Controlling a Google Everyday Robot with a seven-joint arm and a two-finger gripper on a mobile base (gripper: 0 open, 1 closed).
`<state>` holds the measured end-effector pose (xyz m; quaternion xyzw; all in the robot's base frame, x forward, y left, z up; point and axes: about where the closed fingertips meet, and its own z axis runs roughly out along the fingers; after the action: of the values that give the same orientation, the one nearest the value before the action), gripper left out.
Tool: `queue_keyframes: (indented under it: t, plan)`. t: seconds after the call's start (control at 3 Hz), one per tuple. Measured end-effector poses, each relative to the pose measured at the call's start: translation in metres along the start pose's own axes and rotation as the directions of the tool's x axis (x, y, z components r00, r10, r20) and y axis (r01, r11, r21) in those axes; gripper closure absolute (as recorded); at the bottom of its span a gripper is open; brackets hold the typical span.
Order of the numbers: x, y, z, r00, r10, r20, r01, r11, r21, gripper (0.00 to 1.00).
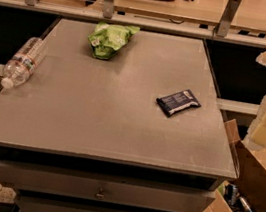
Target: Move rxbar blueberry near green rice chip bag
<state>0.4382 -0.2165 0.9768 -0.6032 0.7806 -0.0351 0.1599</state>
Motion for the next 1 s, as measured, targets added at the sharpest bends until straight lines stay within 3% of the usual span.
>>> queue_keyframes:
  t: [0.33,1.0]
  plan:
    - [0.0,0.0,0.0,1.0,0.0,0.0,0.0,1.0,0.0,0.0]
    - [-0.025,-0.037,0.054,0.991,-0.136,-0.01,0.137,0.9905,0.016,0.0]
